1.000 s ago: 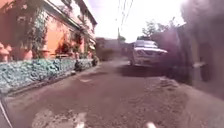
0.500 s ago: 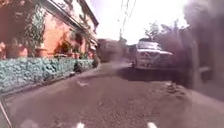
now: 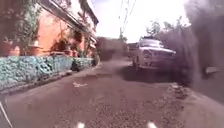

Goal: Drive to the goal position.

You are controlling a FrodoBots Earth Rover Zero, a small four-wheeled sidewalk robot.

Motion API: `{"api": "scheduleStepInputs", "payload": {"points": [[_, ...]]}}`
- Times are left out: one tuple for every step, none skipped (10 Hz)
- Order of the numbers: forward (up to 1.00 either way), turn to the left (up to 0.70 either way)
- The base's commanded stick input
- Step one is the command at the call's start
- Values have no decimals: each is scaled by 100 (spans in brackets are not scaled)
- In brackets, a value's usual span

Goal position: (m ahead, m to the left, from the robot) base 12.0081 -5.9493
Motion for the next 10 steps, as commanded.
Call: {"api": "scheduleStepInputs", "payload": {"points": [[70, 0], [70, 0], [70, 0], [70, 0], [70, 0], [70, 0], [70, 0], [70, 0], [70, 0], [70, 0]]}}
